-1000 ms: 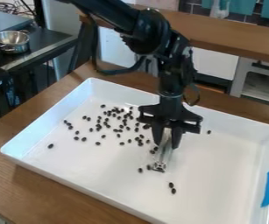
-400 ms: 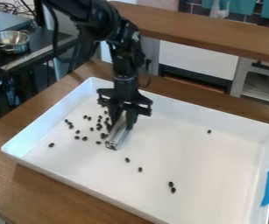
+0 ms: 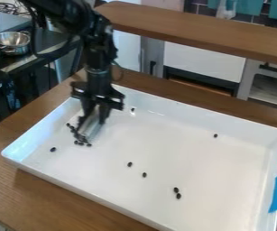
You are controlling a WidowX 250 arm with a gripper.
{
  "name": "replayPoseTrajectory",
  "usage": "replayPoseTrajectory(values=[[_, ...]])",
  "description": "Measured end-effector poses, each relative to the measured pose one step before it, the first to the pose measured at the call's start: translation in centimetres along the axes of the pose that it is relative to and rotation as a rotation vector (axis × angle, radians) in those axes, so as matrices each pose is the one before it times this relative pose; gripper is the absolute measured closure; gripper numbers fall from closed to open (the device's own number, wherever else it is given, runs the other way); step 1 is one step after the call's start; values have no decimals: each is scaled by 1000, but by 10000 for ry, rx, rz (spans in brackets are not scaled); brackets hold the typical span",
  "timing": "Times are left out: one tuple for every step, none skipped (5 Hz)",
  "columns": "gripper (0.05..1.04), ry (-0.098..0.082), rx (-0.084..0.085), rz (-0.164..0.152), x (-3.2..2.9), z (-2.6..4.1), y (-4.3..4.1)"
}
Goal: Sweep into pile
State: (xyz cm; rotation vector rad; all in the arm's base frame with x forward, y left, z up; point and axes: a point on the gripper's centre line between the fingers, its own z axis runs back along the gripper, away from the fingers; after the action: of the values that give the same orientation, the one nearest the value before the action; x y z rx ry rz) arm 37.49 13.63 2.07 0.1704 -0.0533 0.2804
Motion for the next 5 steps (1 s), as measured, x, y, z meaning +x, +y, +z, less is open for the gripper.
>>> replayPoseTrajectory(values=[[716, -210, 358, -131, 489, -239, 1068], [716, -316, -182, -91, 34, 191, -95], [716, 321, -1330, 445, -850, 683, -741], [716, 211, -973, 487, -492, 2074, -2861], [716, -600, -453, -235, -1291, 3193, -4832]])
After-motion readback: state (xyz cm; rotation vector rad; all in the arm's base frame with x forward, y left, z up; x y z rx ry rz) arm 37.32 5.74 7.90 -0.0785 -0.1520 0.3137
